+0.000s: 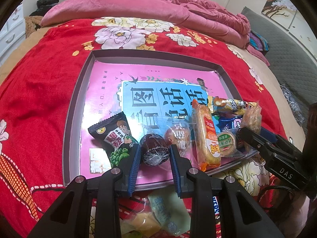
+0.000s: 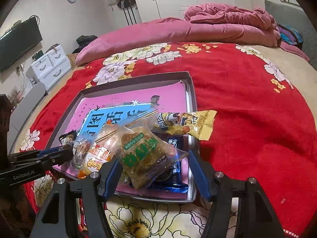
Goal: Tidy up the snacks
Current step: 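Carry the chocolate into the tray with the left gripper while the right carries the pastry bag over the tray, then open both grippers to release the chocolate and pastry bag into the tray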
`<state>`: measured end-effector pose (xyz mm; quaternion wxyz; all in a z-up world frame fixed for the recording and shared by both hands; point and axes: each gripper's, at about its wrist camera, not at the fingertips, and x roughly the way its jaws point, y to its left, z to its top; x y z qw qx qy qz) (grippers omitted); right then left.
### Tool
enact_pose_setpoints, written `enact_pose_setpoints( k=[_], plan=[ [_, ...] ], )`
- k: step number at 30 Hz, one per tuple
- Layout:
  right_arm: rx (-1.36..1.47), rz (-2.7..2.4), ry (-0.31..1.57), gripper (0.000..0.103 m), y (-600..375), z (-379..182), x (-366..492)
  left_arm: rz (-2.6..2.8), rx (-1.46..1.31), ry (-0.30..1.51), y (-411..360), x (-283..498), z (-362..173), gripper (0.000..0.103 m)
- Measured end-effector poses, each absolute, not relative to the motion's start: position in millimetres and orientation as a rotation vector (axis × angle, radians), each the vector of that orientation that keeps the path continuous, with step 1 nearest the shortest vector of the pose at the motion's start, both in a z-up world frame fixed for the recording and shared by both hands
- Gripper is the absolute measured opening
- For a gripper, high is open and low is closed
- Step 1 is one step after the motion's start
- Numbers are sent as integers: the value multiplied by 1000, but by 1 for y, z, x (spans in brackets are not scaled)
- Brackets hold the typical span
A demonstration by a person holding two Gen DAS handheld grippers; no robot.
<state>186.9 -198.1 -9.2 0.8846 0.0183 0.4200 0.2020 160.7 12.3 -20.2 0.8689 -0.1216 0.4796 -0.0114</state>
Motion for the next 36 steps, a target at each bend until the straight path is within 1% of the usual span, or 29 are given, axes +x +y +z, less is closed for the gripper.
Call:
enact_pose_setpoints(
  k=[18, 25, 36],
  plan=[
    [58, 422, 872, 67, -201, -9, 187, -27, -256, 995, 12, 160, -17, 31],
    [66, 427, 853, 73, -202, -6, 186, -30, -249, 995, 12, 159, -16, 31],
    [76, 428, 837, 74, -204, -2, 185, -30, -250, 989, 13, 159, -15, 31]
  ],
)
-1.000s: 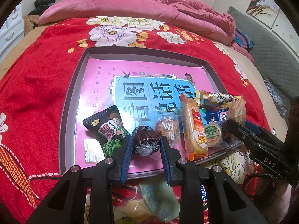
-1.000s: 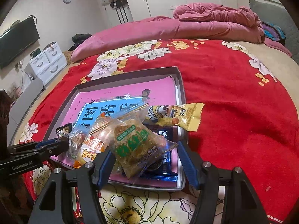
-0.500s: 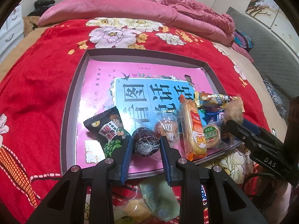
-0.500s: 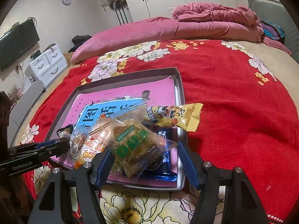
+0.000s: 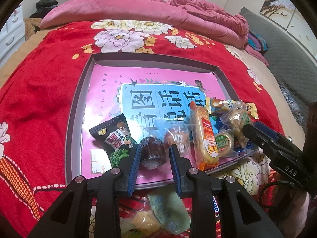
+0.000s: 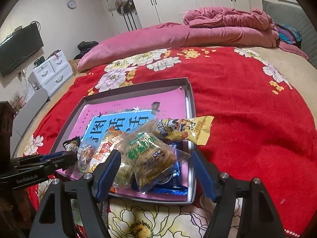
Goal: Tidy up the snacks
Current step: 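Open both grippers to release the chocolate and pastry bag into the tray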
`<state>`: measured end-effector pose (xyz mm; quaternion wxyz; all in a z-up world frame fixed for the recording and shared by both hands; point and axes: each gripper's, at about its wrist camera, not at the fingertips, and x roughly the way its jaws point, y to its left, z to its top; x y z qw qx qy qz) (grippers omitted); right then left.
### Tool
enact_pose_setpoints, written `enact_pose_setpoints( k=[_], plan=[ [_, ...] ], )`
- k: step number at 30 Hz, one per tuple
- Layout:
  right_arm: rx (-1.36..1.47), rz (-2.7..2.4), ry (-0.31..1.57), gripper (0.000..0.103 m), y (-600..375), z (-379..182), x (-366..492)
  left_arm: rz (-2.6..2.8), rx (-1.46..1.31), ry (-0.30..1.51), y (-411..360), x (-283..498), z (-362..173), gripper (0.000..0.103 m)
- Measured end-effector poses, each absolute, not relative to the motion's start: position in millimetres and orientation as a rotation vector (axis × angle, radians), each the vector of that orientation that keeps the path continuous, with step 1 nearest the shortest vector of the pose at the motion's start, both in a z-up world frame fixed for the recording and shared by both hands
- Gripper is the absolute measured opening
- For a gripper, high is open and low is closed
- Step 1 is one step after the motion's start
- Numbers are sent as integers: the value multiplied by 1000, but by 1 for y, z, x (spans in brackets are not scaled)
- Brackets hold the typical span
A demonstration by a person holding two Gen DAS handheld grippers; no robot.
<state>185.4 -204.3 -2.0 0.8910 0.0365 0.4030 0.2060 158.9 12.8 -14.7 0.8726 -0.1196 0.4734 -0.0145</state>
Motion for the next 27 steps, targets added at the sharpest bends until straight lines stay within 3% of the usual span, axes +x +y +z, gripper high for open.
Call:
enact_pose_setpoints(
  k=[14, 16, 27],
  plan=[
    [81, 413, 820, 77, -208, 2, 185, -23, -245, 983, 13, 156, -12, 44],
    [80, 412, 814, 77, -208, 3, 185, -22, -246, 981, 14, 156, -11, 52],
    [90, 407, 791, 80, -211, 8, 183, -26, -244, 951, 15, 150, -1, 65]
  ],
)
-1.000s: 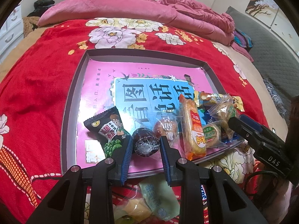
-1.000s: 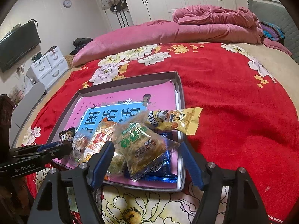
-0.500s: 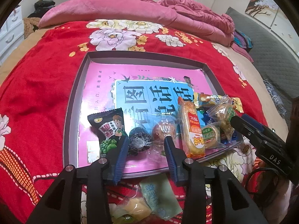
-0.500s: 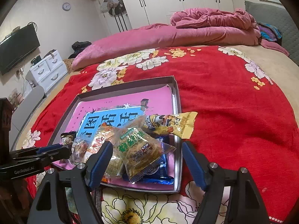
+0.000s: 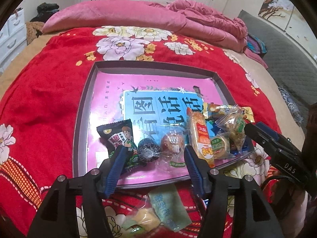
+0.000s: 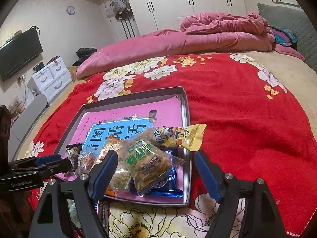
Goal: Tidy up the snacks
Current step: 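Open both grippers to release the chocolate and pastry bag into the tray, then withdraw both open grippers from the tray toward the Snickers bar and green-card bag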
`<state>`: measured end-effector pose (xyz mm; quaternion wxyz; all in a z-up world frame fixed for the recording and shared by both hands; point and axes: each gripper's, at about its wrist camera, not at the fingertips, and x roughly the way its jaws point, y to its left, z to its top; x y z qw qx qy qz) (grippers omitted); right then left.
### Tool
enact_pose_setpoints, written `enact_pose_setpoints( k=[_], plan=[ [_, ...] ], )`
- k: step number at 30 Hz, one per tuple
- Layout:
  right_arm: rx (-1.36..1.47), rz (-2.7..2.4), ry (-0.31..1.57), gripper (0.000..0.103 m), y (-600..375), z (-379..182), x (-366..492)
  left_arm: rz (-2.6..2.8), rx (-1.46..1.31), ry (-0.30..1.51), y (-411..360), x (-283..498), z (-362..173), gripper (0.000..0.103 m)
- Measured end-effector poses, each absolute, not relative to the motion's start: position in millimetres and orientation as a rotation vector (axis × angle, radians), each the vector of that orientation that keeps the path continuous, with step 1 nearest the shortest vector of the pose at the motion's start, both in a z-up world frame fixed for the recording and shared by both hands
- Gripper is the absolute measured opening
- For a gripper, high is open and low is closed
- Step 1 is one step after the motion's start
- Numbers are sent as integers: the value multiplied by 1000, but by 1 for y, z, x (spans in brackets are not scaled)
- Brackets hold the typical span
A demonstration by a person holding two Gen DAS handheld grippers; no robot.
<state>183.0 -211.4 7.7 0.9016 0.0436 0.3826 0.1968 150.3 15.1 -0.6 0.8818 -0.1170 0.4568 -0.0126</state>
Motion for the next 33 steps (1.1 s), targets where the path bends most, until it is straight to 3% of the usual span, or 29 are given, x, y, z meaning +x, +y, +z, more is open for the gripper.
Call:
enact_pose_setpoints(
  k=[9, 33],
  plan=[
    [97, 408, 767, 81, -214, 13, 180, -31, -248, 922, 20, 142, 12, 72],
    [93, 488, 707, 82, -211, 28, 143, -9, -195, 925, 25, 113, 25, 74]
  ],
)
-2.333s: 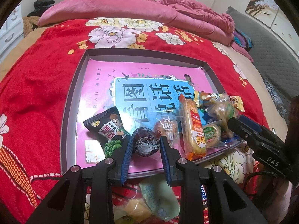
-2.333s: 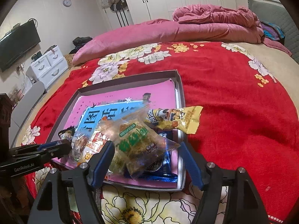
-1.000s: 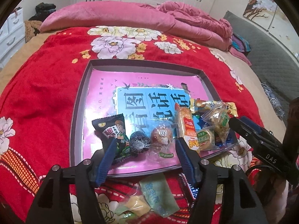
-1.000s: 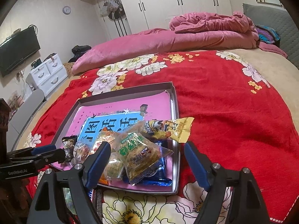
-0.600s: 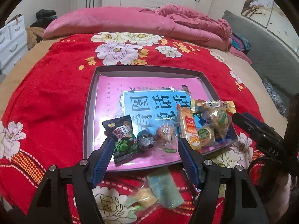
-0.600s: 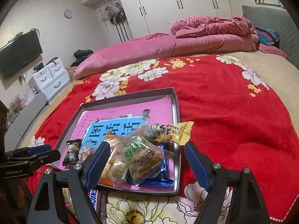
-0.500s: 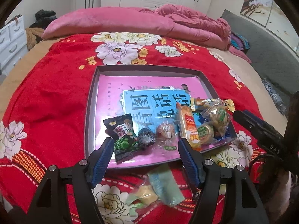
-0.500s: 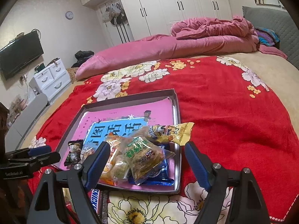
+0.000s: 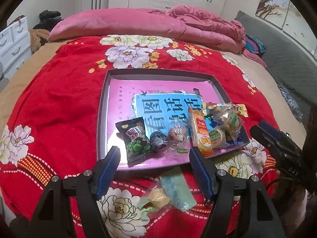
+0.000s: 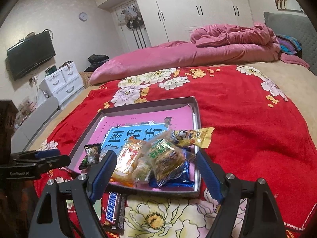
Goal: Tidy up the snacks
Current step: 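Withdraw both open grippers from the tray toward the Snickers bar and green-card bag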
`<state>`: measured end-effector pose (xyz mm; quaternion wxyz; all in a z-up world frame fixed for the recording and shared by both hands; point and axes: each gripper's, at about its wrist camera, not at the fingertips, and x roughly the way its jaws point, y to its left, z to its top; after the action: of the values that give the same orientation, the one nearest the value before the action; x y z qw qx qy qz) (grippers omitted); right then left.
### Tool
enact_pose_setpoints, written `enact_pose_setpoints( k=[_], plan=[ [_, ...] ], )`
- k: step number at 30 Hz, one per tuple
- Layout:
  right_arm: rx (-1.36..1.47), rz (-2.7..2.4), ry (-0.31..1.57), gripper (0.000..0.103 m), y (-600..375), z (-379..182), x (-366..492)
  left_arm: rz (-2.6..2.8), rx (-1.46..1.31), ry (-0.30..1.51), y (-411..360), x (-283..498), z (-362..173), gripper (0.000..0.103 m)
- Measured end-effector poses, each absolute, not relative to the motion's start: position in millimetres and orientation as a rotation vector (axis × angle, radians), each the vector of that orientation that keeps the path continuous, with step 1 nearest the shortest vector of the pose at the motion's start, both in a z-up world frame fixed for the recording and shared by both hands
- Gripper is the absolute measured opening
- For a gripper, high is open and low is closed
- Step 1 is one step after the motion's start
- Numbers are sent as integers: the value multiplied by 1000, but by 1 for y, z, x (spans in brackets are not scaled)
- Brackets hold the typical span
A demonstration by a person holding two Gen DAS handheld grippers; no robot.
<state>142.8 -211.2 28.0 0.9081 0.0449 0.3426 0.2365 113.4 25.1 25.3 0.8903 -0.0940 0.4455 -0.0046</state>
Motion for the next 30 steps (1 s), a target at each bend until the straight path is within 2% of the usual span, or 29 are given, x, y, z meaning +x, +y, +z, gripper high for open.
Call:
enact_pose_setpoints(
  k=[16, 30],
  plan=[
    [51, 519, 738, 82, -200, 21, 123, -23, -179, 925, 21, 102, 27, 74],
    [-77, 598, 857, 82, -158, -7, 106, -25, -173, 946, 25, 93, 17, 74]
  ],
)
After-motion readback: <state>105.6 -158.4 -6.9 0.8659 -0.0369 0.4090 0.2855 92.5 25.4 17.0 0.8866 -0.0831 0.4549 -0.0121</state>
